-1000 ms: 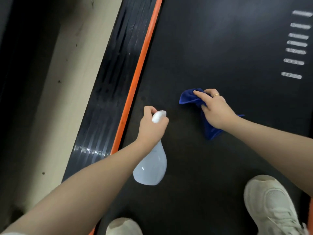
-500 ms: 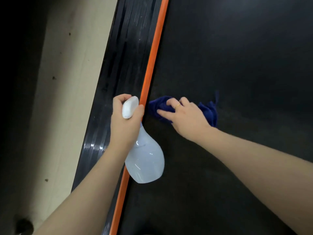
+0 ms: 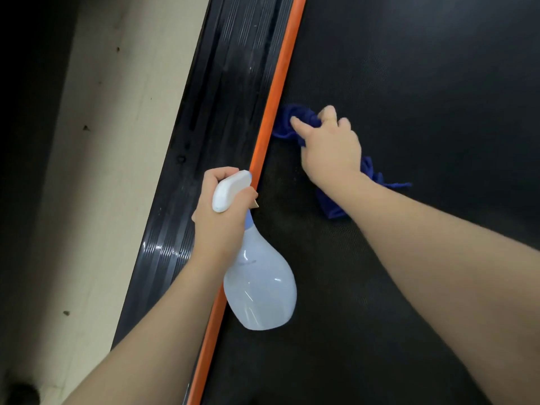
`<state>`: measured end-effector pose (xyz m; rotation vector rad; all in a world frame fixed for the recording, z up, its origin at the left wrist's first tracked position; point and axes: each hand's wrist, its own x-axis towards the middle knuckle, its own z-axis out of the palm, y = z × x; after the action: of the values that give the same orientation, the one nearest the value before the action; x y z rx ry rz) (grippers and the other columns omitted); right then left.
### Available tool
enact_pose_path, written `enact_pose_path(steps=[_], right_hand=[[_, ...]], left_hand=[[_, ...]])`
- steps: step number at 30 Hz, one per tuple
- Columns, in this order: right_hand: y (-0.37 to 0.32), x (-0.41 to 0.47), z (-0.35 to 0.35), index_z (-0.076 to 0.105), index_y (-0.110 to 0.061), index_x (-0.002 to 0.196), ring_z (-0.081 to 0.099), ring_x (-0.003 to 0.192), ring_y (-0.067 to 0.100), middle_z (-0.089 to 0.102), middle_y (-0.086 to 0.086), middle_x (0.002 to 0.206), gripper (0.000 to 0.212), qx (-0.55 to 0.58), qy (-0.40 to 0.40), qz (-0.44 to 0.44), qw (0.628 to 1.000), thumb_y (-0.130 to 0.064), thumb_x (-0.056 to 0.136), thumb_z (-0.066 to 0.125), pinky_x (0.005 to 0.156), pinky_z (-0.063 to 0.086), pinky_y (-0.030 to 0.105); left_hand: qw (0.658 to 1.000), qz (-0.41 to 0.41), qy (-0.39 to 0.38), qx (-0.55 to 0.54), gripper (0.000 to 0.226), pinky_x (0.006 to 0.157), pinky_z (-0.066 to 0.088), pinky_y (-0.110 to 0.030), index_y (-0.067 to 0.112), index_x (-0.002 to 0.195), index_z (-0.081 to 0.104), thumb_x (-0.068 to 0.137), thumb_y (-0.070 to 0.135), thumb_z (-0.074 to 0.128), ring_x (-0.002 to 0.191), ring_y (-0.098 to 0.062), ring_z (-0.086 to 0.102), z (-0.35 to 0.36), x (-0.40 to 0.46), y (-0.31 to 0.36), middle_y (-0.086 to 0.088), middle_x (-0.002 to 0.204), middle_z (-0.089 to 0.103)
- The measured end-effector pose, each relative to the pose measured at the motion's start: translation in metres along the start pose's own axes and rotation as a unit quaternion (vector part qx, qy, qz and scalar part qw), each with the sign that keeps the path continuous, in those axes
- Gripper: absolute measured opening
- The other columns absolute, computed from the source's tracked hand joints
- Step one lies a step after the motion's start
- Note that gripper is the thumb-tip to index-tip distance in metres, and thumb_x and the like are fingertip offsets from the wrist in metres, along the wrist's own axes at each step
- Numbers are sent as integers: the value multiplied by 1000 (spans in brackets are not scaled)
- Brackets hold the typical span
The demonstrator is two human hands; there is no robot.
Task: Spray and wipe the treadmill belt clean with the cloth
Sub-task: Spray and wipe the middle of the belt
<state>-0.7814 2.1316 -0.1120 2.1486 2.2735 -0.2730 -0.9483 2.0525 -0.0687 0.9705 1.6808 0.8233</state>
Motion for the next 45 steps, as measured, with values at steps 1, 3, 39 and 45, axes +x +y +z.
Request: enact_pose_path(steps=[1, 3, 39, 45], right_hand=[[-4, 1, -1, 33, -29, 142, 43, 105, 36, 33, 17, 136, 49, 9, -6, 22, 1000, -22, 95, 43, 79, 39, 40], [-13, -21, -1, 31, -28, 143, 44, 105, 35, 34, 16, 135, 50, 15, -27, -19, 999, -25, 95, 43, 78, 40, 41], [-21, -71, -5, 32, -28, 143, 43, 102, 34, 34, 15, 136, 50, 20, -101, -109, 989, -23, 94, 45, 79, 40, 41], [25, -57, -12, 35, -36, 141, 45, 103, 36, 37, 13, 130, 49, -11, -115, -107, 988, -23, 94, 44, 79, 42, 42]], left_hand=[[1000, 1, -1, 0, 31, 81, 55, -34, 20, 106, 57, 76, 26, 61, 91, -16, 66, 0, 1, -1, -3, 100, 66], [1000, -2, -7, -2, 33, 80, 56, -32, 17, 108, 57, 76, 27, 61, 92, -16, 66, 0, 0, 0, -4, 101, 65], [998, -50, 8, 23, 26, 98, 46, -48, 25, 98, 64, 72, 28, 60, 104, -14, 62, 1, -3, 10, 15, 90, 69], [999, -42, 6, 3, 23, 83, 48, -28, 19, 102, 63, 80, 24, 63, 86, 0, 63, 4, -3, 7, 15, 83, 68]])
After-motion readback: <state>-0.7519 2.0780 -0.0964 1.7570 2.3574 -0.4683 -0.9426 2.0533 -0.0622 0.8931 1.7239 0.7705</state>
